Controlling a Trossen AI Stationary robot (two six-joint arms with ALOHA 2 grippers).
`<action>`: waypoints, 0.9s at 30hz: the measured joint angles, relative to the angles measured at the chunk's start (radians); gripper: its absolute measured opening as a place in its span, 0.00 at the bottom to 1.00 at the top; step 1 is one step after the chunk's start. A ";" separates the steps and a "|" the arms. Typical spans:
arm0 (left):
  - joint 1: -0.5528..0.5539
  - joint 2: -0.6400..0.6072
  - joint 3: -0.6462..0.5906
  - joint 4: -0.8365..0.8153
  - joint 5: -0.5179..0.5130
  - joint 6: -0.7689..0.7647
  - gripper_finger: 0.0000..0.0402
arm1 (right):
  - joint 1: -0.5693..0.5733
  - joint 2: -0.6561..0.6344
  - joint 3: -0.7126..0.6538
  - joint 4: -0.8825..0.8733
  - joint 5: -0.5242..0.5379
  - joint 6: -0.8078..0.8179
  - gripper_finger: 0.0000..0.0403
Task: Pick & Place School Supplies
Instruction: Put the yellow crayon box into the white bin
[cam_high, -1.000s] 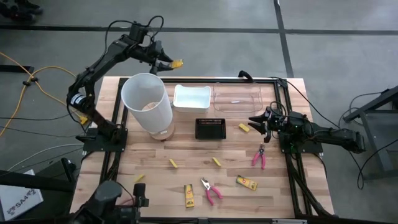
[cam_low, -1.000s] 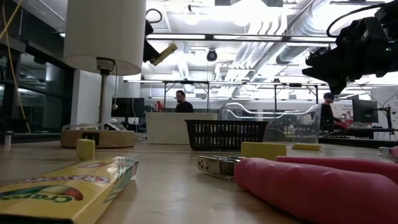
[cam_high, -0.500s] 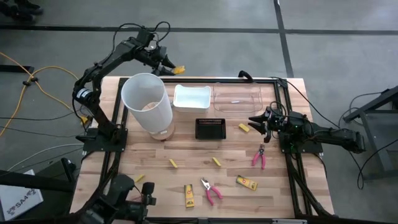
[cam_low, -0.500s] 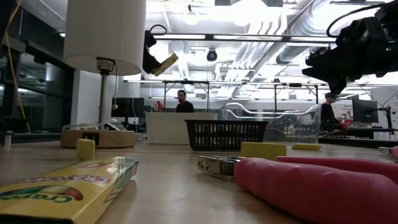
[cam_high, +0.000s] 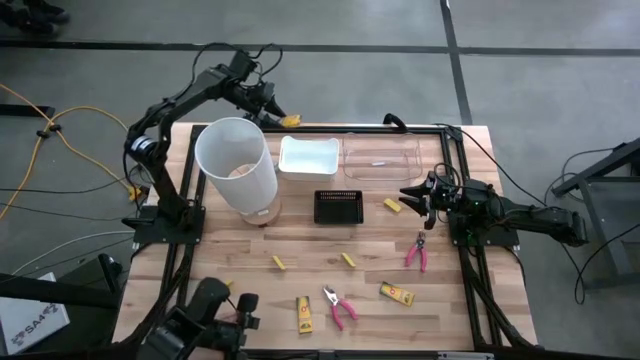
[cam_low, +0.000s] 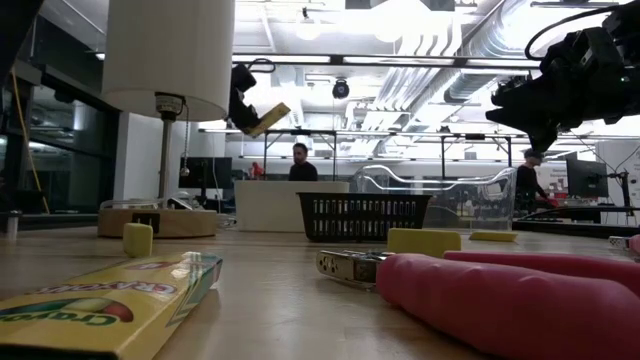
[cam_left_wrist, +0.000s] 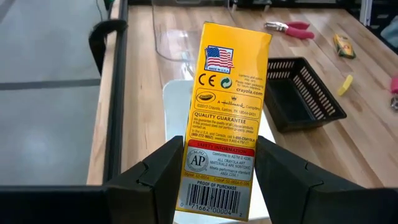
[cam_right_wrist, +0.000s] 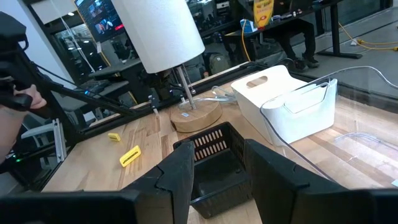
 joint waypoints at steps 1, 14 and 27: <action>-0.001 0.006 -0.001 0.001 -0.002 0.000 0.44 | 0.000 0.000 0.000 0.000 0.000 0.000 0.33; -0.010 0.018 -0.132 0.137 -0.008 -0.054 0.44 | 0.000 0.000 0.000 0.000 0.000 0.000 0.33; -0.116 0.018 -0.152 0.213 -0.101 -0.115 0.44 | 0.000 0.000 0.000 0.000 0.000 0.000 0.33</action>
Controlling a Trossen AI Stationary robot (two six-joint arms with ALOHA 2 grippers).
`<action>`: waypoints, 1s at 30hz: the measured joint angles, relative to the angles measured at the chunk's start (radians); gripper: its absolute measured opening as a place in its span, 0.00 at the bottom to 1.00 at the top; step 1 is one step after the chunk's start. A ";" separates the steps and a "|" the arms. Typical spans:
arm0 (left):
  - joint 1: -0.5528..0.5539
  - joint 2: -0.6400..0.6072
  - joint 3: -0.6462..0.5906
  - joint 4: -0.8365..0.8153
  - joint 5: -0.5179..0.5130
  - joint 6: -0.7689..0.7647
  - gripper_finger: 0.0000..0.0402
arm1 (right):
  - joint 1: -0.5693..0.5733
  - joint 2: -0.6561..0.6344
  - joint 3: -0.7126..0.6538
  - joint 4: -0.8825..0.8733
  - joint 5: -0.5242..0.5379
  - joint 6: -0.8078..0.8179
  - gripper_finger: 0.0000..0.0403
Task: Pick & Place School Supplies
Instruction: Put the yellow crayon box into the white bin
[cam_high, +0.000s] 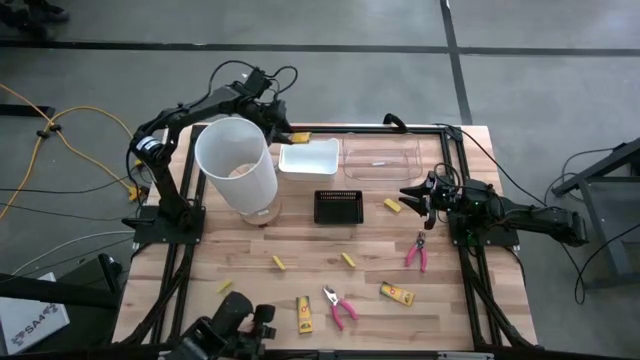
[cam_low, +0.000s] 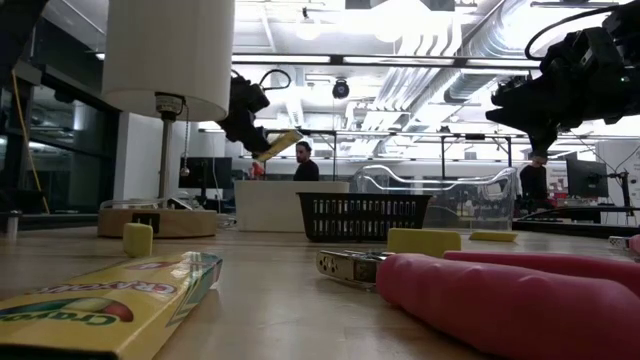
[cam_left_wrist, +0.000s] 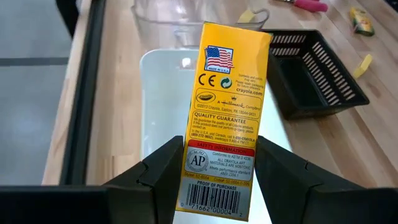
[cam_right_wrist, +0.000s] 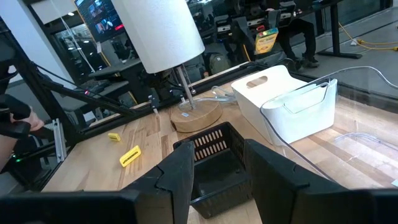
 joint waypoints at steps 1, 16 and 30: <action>-0.005 0.000 0.000 0.000 -0.005 -0.003 0.44 | 0.000 0.000 0.000 0.000 0.000 0.000 0.33; -0.028 0.000 -0.125 0.138 -0.026 -0.049 0.44 | 0.000 0.000 0.000 0.000 0.000 0.000 0.33; -0.035 0.005 -0.196 0.216 -0.002 -0.047 0.44 | 0.000 0.000 0.000 0.000 0.000 0.000 0.33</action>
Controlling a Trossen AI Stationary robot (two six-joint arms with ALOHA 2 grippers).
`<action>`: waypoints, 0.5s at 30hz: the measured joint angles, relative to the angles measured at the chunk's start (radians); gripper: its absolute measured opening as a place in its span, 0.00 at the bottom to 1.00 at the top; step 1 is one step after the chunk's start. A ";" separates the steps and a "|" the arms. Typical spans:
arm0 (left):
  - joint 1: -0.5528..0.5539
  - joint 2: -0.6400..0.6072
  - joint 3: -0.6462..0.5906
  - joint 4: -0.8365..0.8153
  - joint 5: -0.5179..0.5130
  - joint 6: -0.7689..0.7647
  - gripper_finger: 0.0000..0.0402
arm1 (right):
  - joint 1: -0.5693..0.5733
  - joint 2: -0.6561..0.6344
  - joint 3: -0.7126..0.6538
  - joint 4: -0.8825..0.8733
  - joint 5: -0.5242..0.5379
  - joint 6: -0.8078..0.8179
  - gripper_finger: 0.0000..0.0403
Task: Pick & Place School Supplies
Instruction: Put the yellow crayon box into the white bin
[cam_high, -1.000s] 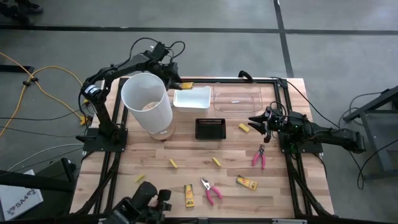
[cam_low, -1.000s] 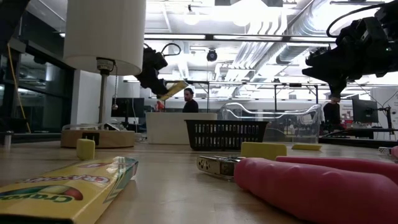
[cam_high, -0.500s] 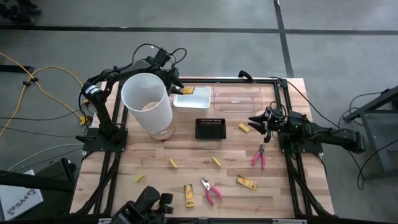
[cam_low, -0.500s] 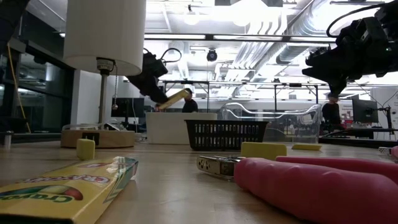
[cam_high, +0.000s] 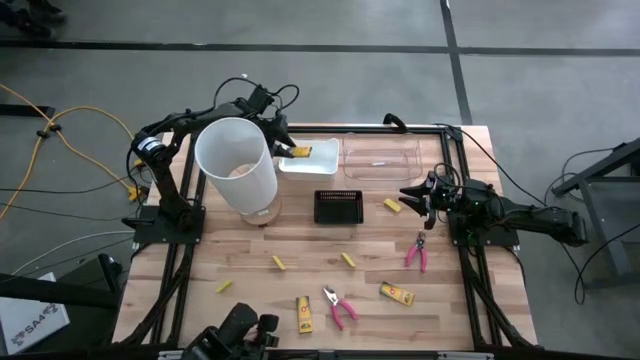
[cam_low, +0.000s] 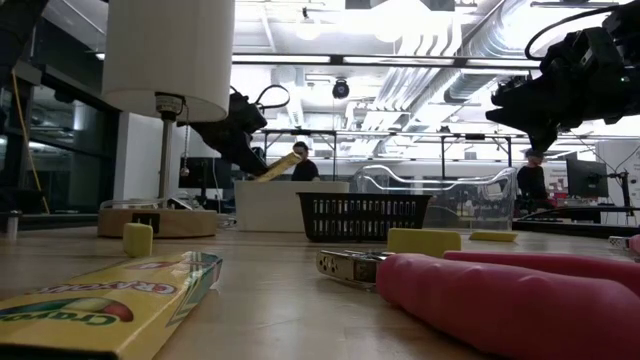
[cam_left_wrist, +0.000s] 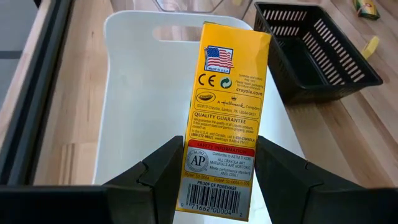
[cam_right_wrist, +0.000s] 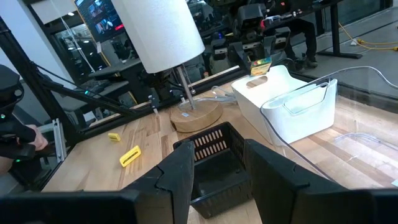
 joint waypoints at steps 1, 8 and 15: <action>0.000 0.000 0.000 0.001 0.000 0.000 0.44 | 0.000 0.000 0.000 0.000 0.000 0.000 0.33; -0.006 0.000 0.000 0.014 0.004 0.000 0.44 | 0.000 0.000 0.000 0.000 0.000 0.000 0.33; -0.006 0.000 0.000 0.015 0.004 -0.004 0.51 | 0.000 0.000 0.000 0.000 0.000 0.000 0.33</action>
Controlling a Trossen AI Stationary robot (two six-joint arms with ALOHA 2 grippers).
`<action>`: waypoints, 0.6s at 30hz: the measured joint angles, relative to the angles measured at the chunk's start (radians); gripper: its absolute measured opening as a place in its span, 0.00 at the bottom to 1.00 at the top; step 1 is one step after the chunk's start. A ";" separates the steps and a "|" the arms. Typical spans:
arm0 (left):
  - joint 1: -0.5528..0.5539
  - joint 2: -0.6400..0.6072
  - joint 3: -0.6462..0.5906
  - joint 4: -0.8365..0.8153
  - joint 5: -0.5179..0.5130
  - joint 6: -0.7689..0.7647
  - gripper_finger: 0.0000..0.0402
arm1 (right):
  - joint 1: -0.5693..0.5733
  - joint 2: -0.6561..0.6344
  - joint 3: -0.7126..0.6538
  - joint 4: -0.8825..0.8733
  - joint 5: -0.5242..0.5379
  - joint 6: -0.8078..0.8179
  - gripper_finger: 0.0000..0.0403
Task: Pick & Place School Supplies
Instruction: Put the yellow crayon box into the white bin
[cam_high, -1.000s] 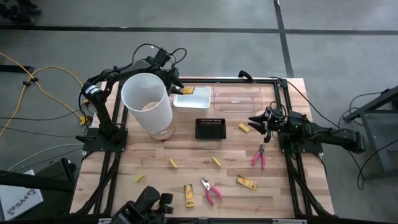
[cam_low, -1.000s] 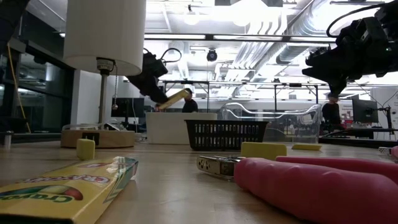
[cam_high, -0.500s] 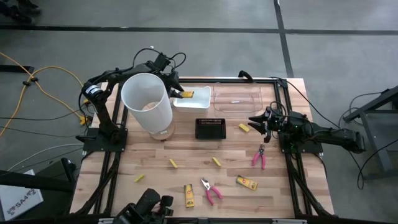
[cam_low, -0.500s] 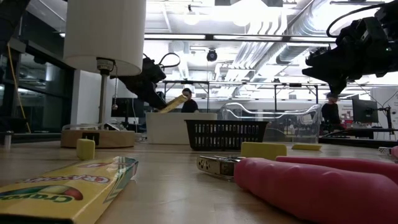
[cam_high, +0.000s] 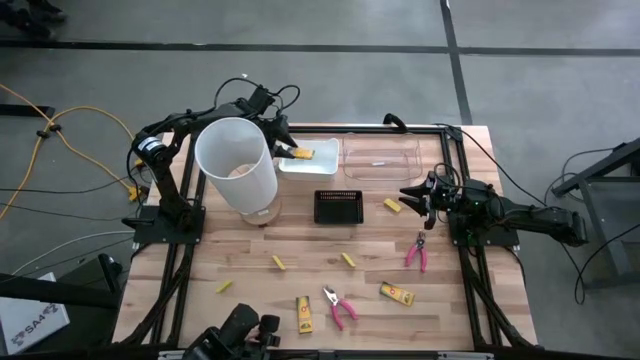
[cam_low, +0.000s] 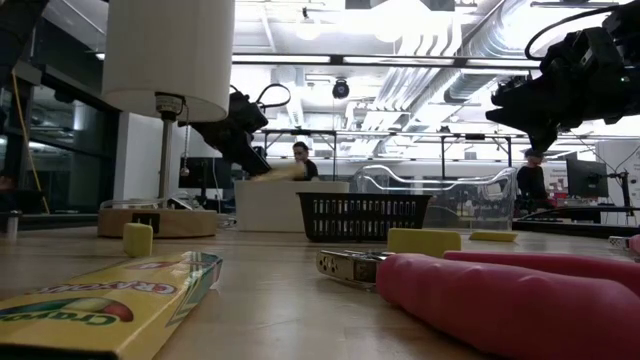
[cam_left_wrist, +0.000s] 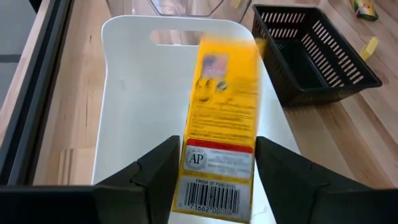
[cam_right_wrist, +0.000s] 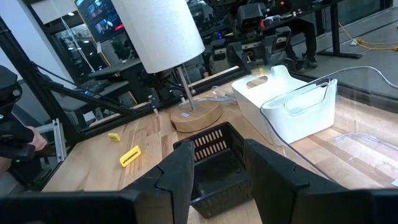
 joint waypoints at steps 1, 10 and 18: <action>0.000 0.000 0.000 0.000 0.000 0.000 0.52 | 0.000 0.000 0.000 0.000 0.000 0.000 0.33; 0.000 0.000 0.000 0.000 0.000 0.001 0.55 | 0.000 0.000 0.000 0.000 0.000 0.000 0.33; 0.003 0.000 0.000 0.015 0.004 0.002 0.55 | 0.000 0.000 0.000 0.000 0.000 0.000 0.33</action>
